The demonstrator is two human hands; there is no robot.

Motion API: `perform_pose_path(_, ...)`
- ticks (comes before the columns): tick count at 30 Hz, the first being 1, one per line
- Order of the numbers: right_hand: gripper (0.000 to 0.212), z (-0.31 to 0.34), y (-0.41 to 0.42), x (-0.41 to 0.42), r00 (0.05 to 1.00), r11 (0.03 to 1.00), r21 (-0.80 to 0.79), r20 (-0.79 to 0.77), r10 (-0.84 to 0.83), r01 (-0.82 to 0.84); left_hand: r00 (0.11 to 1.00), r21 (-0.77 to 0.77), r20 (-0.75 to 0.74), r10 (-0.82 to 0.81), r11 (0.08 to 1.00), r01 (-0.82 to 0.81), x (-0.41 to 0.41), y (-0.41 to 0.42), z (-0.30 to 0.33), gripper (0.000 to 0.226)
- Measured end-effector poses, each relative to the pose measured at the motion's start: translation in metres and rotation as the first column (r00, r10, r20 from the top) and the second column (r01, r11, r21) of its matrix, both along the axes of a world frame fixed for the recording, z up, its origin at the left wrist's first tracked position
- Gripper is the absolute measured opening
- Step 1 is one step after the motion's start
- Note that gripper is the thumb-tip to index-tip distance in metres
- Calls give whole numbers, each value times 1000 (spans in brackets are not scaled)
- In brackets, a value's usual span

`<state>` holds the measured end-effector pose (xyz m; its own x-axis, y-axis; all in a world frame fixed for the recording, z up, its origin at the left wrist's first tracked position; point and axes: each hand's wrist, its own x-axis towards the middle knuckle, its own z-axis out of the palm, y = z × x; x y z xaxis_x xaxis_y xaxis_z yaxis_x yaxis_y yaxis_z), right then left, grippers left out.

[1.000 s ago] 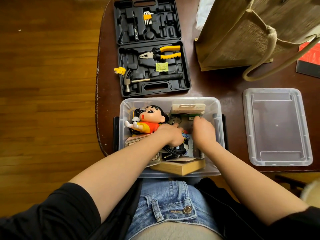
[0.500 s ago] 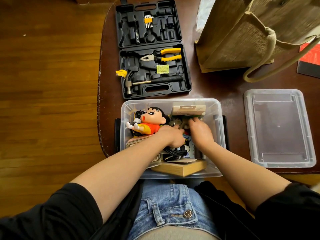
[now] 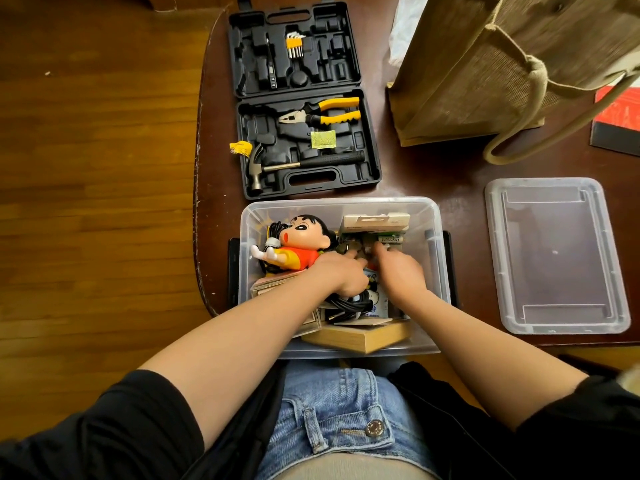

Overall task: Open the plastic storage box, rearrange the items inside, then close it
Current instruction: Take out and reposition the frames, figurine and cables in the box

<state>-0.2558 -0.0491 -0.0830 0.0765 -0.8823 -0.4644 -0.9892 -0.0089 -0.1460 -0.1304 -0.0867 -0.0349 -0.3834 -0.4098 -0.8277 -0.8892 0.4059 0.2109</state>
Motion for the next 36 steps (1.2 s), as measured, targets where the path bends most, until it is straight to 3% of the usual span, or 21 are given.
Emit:
perform_pose_path(11, 38, -2, 3, -1, 999, 999, -22, 7, 46, -46, 1000, -2, 1, 4, 1000, -4, 0, 1, 1, 57)
perform_pose_path(18, 39, -5, 4, 4, 999, 997, -67, -20, -51, 49, 1000, -8, 4, 3, 1000, -3, 0, 1, 0, 57)
perform_pose_path(22, 49, -3, 0, 0, 999, 999, -45, -24, 29, -30, 1000, -12, 0, -4, 1000, 4, 0, 1, 0, 56)
perform_pose_path(32, 28, -2, -4, 2, 986, 999, -30, -162, 31, -36, 1000, 0, 10, 3, 1000, -3, -1, 2, -3, 57)
perform_pose_path(36, 28, -4, -11, 2, 990, 998, -39, -132, 40, -45, 1000, 6, 10, 11, 1000, -11, 0, 1, -3, 57)
